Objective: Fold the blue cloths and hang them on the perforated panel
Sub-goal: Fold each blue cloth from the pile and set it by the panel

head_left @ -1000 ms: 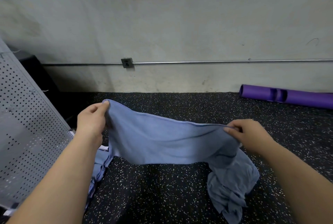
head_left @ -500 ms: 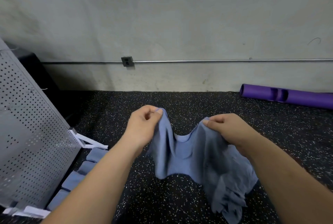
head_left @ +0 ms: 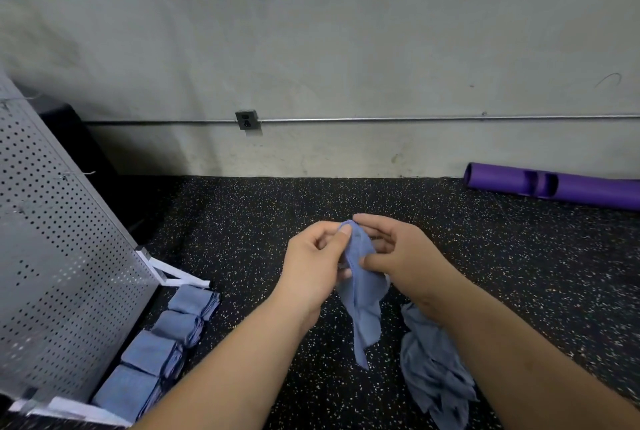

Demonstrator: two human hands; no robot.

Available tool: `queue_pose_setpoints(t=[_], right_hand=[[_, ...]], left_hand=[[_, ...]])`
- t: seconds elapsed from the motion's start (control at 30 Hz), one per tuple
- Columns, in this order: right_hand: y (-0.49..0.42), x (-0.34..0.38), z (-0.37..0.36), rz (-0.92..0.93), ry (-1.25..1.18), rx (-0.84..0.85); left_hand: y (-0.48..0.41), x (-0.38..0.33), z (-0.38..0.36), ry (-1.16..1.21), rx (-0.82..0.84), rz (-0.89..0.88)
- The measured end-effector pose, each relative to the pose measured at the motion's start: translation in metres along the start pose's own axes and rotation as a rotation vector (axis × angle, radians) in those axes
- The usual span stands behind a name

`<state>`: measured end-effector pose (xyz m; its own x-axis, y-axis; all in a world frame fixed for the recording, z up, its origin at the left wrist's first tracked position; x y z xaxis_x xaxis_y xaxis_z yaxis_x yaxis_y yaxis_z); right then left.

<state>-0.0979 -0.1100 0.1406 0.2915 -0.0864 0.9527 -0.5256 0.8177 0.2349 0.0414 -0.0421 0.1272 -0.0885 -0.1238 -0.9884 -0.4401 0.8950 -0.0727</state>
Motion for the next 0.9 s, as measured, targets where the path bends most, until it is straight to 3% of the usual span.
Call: queue_pose_setpoints(t=[0.2, 0.4, 0.5, 0.57, 0.77, 0.83, 0.9], right_hand=[[-0.002, 0.0, 0.009, 0.018, 0.142, 0.008], [-0.004, 0.001, 0.03, 0.028, 0.592, -0.215], [-0.003, 0.002, 0.038, 0.032, 0.637, -0.273], [-0.001, 0.002, 0.043, 0.012, 0.544, -0.292], [0.003, 0.002, 0.021, -0.098, -0.229, -0.088], [0.003, 0.004, 0.015, -0.124, -0.311, -0.044], [0.004, 0.008, 0.014, -0.084, -0.216, -0.047]], left_hand=[[-0.003, 0.009, 0.009, 0.025, -0.019, 0.108], [-0.003, 0.012, 0.014, -0.021, -0.029, 0.109], [-0.003, 0.011, 0.016, -0.03, -0.036, 0.098], [-0.003, 0.008, 0.017, -0.04, -0.042, 0.062], [0.003, 0.0, 0.004, -0.044, 0.035, -0.048], [0.005, -0.001, 0.0, -0.013, 0.044, -0.064], [0.005, -0.002, 0.0, 0.028, 0.028, -0.065]])
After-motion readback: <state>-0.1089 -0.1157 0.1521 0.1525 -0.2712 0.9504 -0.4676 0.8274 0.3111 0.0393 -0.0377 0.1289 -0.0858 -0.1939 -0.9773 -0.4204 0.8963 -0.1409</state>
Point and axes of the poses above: each hand's wrist, its own y-axis away from the middle knuckle, its own z-axis out of the back of the hand, x = y × z, the point moved 7 cm from there along -y, towards the middle knuckle, and after that the axes turned 11 degrees about -z, right-handed, at the moved point
